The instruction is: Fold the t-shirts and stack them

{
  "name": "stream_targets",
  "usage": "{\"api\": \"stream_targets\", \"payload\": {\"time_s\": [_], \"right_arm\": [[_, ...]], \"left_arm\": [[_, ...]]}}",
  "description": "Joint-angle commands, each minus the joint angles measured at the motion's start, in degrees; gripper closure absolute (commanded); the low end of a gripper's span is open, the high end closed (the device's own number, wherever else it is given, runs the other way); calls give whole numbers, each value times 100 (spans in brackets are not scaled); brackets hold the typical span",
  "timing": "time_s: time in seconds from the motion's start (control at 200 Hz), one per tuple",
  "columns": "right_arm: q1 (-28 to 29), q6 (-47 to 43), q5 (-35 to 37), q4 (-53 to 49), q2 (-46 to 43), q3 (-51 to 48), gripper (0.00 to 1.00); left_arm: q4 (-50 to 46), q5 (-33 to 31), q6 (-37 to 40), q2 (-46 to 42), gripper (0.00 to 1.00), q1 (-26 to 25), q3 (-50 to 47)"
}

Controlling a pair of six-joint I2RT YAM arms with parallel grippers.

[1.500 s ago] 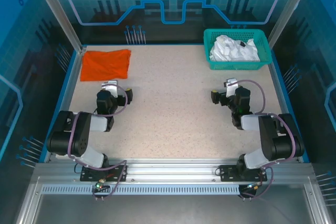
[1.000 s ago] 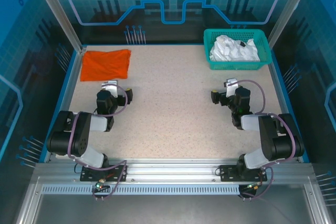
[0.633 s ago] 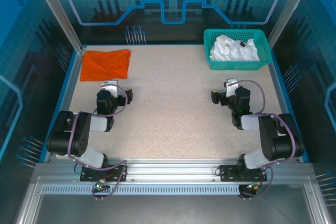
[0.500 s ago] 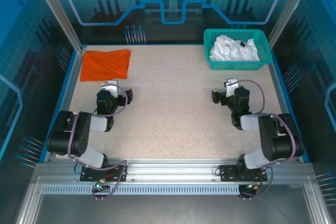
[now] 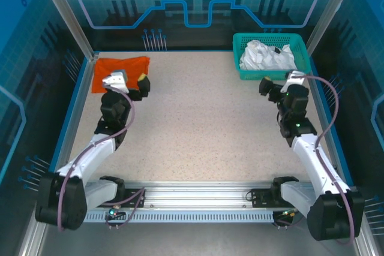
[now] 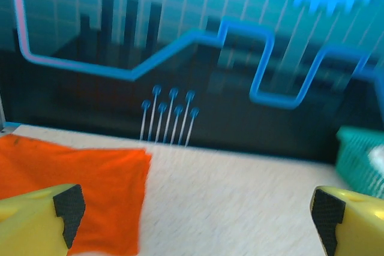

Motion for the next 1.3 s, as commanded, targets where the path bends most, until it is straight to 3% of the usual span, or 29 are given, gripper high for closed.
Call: {"api": "stream_targets", "payload": {"time_s": [0.0,0.08,0.18,0.34,0.525,0.68,0.775,0.94,1.02,1.216,1.296], "right_arm": [[-440,1096,-199,-1834,140,599,0],[-593,1304,-185,-2268,481,1254,0],[-576,1226,-250,-2662,1310,2178,0],[-331,915,2,-3796,3558,4500,1],[-80,614,247,-4963,6422,7586,10],[-16,425,452,-5650,8338,9942,10],[5,302,426,-5693,9112,10819,8],[60,107,314,-5155,9695,11063,11],[63,84,266,-5008,9915,11145,24],[4,220,-9,-4822,9937,11197,77],[35,209,88,-4714,9629,11145,88]], "left_arm": [[-968,-394,-1747,-394,1,17,451],[-1670,461,-2339,-235,1,325,933],[-1853,1233,-2437,142,1,385,1285],[-2431,1114,-2611,497,1,272,1491],[-3313,1118,-2348,1012,1,-241,2054],[-3680,1217,-2211,1306,1,-571,2329],[-3786,1360,-2190,1469,1,-700,2446],[-3941,1698,-2327,1779,1,-759,2632],[-3978,1837,-2339,1882,1,-768,2704],[-3965,1909,-2356,1936,1,-811,2722],[-3965,1932,-2347,1936,1,-838,2731]]}}
